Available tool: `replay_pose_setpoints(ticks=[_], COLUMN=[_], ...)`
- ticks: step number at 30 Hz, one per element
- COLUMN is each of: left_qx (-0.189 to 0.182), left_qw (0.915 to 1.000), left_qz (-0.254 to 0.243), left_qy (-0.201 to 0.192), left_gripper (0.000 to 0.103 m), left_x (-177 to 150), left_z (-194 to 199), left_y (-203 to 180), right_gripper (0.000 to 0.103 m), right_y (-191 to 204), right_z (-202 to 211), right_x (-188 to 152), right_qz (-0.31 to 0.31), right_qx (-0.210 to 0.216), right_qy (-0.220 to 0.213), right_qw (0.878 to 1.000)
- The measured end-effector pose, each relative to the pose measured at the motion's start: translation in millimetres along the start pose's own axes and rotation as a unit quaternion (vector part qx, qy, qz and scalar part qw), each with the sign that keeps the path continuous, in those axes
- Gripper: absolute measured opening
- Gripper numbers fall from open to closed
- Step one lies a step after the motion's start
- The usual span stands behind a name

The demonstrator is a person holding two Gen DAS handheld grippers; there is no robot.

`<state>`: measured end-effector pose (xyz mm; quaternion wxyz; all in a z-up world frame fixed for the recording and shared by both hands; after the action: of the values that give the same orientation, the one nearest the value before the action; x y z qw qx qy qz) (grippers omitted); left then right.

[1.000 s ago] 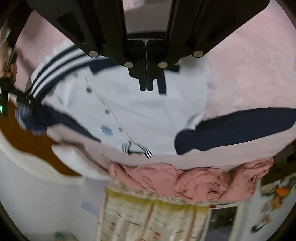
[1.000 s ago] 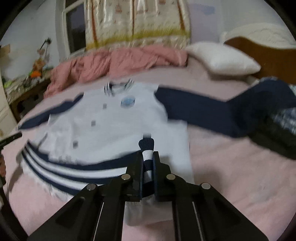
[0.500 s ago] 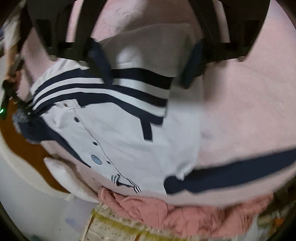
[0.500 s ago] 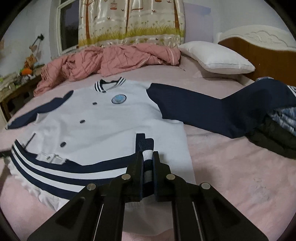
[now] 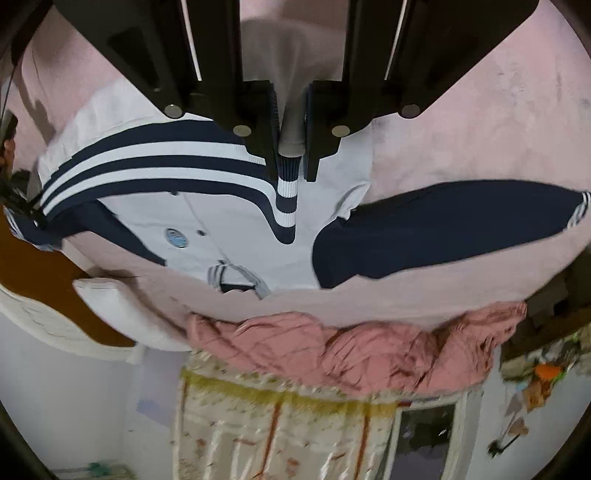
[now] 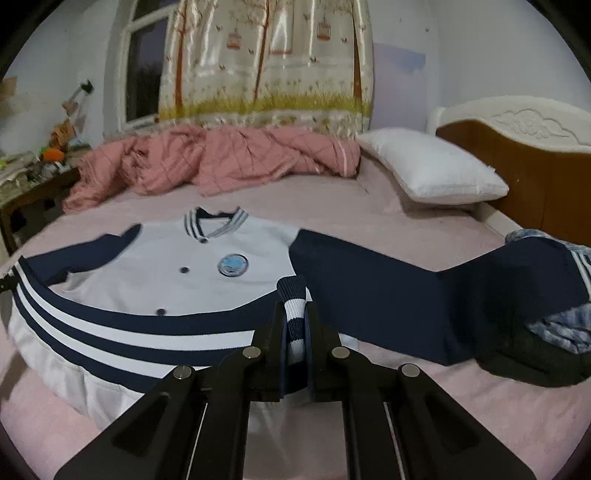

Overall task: Fold large clothes
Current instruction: 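Carry the hem toward the collar with both grippers, folding the jacket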

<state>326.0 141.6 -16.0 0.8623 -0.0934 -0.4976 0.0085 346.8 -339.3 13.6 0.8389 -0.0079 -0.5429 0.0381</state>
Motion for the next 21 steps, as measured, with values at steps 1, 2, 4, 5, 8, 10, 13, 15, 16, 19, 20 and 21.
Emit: replay_pose_setpoints(ticks=[1, 2, 4, 5, 8, 10, 13, 15, 16, 19, 20, 21], left_qx=[0.007, 0.015, 0.026, 0.031, 0.038, 0.033, 0.034, 0.036, 0.032, -0.002, -0.022, -0.037], left_qw=[0.9999, 0.9997, 0.9991, 0.9986, 0.9975, 0.9973, 0.9982, 0.9987, 0.9985, 0.9974, 0.9972, 0.997], left_qz=[0.005, 0.009, 0.011, 0.01, 0.008, 0.032, 0.044, 0.034, 0.032, 0.024, 0.019, 0.012], left_qy=[0.007, 0.015, 0.032, 0.042, 0.06, 0.058, 0.021, -0.013, -0.033, -0.067, -0.069, -0.067], left_gripper=[0.011, 0.012, 0.012, 0.013, 0.02, 0.02, 0.031, 0.055, 0.067, 0.085, 0.091, 0.094], left_x=[-3, -9, -27, -38, -62, -66, -49, -36, -31, -21, -20, -20], left_z=[-12, -24, -41, -49, -62, -61, -44, -23, -11, 20, 28, 33], left_y=[3, 7, 12, 15, 18, 25, 29, 26, 22, -3, -16, -28], right_gripper=[0.008, 0.008, 0.008, 0.009, 0.01, 0.011, 0.021, 0.075, 0.088, 0.095, 0.095, 0.095], right_y=[2, 4, 7, 7, 5, 2, -2, -12, -16, -16, -9, -4], right_z=[-15, -25, -50, -61, -78, -80, -71, -59, -51, -21, -11, -5], right_x=[-5, -11, -31, -44, -73, -80, -73, -67, -63, -50, -47, -45], right_qz=[0.003, 0.008, 0.019, 0.023, 0.016, 0.008, -0.002, -0.013, -0.018, -0.026, -0.027, -0.029], right_qx=[-0.001, -0.002, -0.007, -0.012, -0.016, -0.011, -0.009, -0.041, -0.057, -0.065, -0.05, -0.04], right_qy=[0.014, 0.024, 0.05, 0.065, 0.091, 0.097, 0.08, 0.063, 0.048, 0.006, 0.006, 0.006], right_qw=[1.0, 1.0, 0.999, 0.998, 0.996, 0.995, 0.997, 0.997, 0.997, 0.998, 0.998, 0.999])
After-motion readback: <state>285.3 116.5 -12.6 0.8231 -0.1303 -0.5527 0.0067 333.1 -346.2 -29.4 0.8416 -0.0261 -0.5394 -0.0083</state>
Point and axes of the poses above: each gripper's, at about its wrist camera, not at the fingertips, and z roughly against the way its jaws point, y to its left, x to its top, the point moved 8 cm from there along -z, roughly the way its jaws point, and after that the axes turned 8 degrees about -y, right-handed, at the moved point
